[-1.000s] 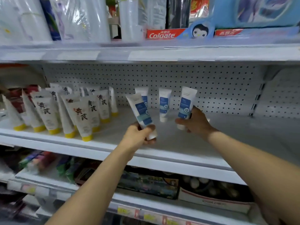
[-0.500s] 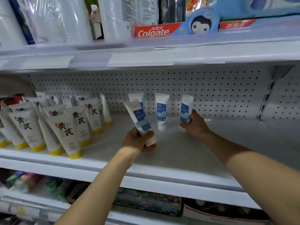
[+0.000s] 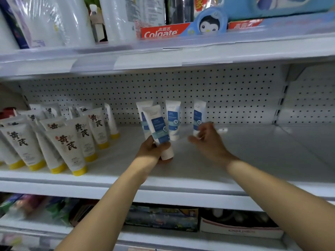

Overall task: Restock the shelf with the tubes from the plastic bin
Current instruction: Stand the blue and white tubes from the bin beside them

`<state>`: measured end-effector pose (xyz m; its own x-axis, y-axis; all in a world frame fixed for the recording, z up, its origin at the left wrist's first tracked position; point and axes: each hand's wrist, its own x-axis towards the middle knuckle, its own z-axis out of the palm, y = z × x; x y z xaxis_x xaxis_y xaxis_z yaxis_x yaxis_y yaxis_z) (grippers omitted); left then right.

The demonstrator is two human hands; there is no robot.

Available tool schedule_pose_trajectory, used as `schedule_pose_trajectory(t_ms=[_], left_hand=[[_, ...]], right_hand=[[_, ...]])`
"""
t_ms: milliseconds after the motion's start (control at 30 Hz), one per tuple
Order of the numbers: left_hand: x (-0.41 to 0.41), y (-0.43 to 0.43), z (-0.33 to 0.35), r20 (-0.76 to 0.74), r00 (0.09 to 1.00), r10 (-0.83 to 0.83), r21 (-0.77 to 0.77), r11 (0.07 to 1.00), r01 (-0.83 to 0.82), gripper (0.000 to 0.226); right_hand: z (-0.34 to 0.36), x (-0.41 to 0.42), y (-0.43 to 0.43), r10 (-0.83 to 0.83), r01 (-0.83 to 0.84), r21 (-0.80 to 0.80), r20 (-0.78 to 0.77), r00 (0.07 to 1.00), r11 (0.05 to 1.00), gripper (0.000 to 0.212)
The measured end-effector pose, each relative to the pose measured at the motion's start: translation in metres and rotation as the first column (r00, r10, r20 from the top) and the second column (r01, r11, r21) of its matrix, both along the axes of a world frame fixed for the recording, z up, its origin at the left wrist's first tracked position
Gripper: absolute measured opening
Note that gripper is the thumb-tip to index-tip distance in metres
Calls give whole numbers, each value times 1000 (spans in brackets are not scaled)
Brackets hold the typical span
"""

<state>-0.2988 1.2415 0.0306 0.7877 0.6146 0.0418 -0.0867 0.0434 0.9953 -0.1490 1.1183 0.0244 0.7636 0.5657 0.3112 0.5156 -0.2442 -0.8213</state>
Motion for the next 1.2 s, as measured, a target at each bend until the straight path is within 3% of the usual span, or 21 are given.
schedule_pose_trajectory(t_ms=[67,133,233,400,567,733,1000,1200], left_hand=[[5,-9,3,-3,1000,-19,22,1000,19,27],[11,-19,6,-15,999,-48,85,995,49,31],[19,-35,12,7,995,-102,144,984,100,35],[36,-50,16,-43,980,-192,227,954,197,35],[45,-50,7,-212,976,-51,415,899,138,41],[37,-27,-3,-249,964,90,511,858,52,23],[36,-14,-7,-216,961,171,524,851,-34,14],[33,-13,-8,-242,950,199,541,840,-38,15]], right_hand=[[9,-30,-3,242,-246,-106,-48,969,963,55],[15,-44,0,296,-294,-185,-13,955,938,56],[20,-41,-2,212,-205,-142,39,976,968,51],[18,-17,-25,166,-166,-74,-14,986,983,54],[14,28,-51,24,-25,-52,-36,999,998,54],[18,74,-61,-157,157,-171,10,987,973,52],[-2,104,-45,-184,175,-291,-4,983,941,68],[-6,104,-44,-186,176,-288,-8,983,941,70]])
